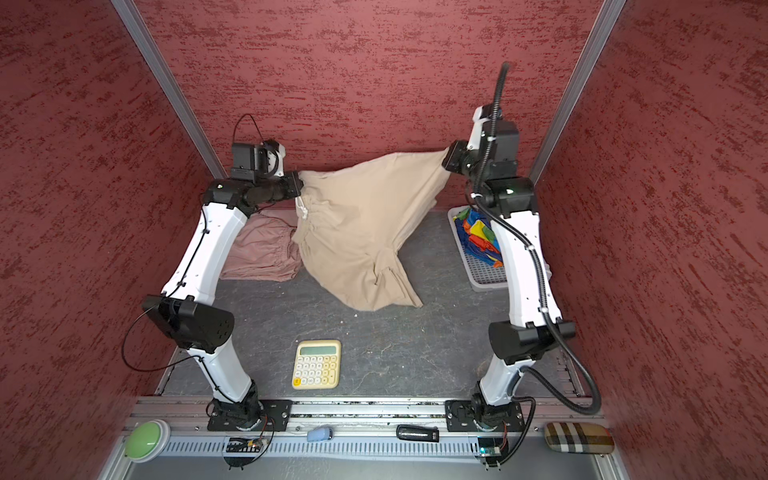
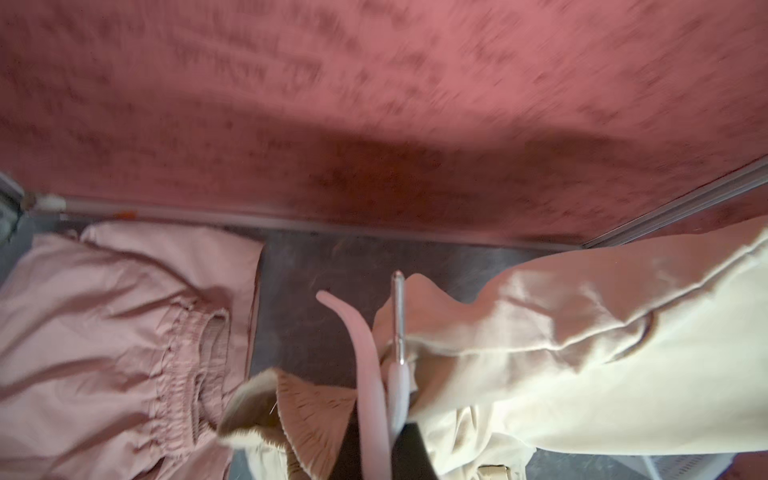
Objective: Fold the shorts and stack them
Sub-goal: 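Lift the beige shorts high with both grippers and shake them out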
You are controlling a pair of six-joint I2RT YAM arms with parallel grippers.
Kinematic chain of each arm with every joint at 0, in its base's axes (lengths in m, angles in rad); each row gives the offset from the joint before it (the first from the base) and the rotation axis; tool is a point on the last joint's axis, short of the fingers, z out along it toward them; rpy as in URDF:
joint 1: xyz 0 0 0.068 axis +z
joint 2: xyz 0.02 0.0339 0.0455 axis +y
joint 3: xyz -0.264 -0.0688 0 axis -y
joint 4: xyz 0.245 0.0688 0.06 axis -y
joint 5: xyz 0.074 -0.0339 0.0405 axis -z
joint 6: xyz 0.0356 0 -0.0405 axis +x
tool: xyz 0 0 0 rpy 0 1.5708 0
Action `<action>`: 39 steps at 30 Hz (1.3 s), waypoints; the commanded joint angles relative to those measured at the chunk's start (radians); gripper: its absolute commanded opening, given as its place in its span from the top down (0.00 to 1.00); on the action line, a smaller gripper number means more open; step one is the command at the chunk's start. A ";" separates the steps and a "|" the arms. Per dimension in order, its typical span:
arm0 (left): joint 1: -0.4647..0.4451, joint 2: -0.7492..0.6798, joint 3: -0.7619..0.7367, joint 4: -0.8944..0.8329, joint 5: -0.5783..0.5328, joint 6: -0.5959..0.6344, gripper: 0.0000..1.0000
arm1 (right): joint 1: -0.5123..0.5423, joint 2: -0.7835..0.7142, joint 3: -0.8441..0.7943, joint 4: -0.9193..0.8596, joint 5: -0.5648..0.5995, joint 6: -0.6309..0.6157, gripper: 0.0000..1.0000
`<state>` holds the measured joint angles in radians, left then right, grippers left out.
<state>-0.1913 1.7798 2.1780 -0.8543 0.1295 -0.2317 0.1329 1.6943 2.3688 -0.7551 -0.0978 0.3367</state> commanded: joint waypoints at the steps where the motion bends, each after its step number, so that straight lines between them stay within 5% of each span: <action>1: -0.064 -0.135 0.041 0.036 -0.065 0.003 1.00 | -0.013 -0.087 0.055 -0.075 0.038 -0.061 1.00; 9: -0.239 -0.476 -0.090 0.167 -0.234 0.006 1.00 | -0.042 -0.263 0.098 -0.022 0.117 -0.136 1.00; 13: -0.238 -0.512 -0.075 0.163 -0.240 -0.009 1.00 | -0.068 -0.187 0.212 -0.052 0.185 -0.180 1.00; 17: -0.185 -0.463 -0.064 0.133 -0.211 0.006 1.00 | -0.138 -0.068 0.256 -0.058 0.100 -0.130 1.00; 21: 0.013 -0.380 -0.161 0.141 -0.004 -0.103 1.00 | -0.181 0.098 0.222 -0.062 0.004 -0.076 1.00; 27: 0.119 -0.120 -0.300 0.205 0.154 -0.123 1.00 | -0.183 0.415 0.228 -0.010 -0.023 -0.076 1.00; 32: 0.121 0.195 -0.181 0.140 0.215 -0.104 1.00 | -0.184 0.676 0.381 0.017 -0.001 -0.067 1.00; 39: 0.134 0.512 0.138 0.022 0.189 -0.029 1.00 | -0.183 0.676 0.360 0.043 -0.045 -0.042 1.00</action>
<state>-0.0864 2.2738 2.1822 -0.7883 0.3214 -0.3012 -0.0261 2.4905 2.6606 -0.7811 -0.1638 0.2893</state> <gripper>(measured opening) 0.069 0.045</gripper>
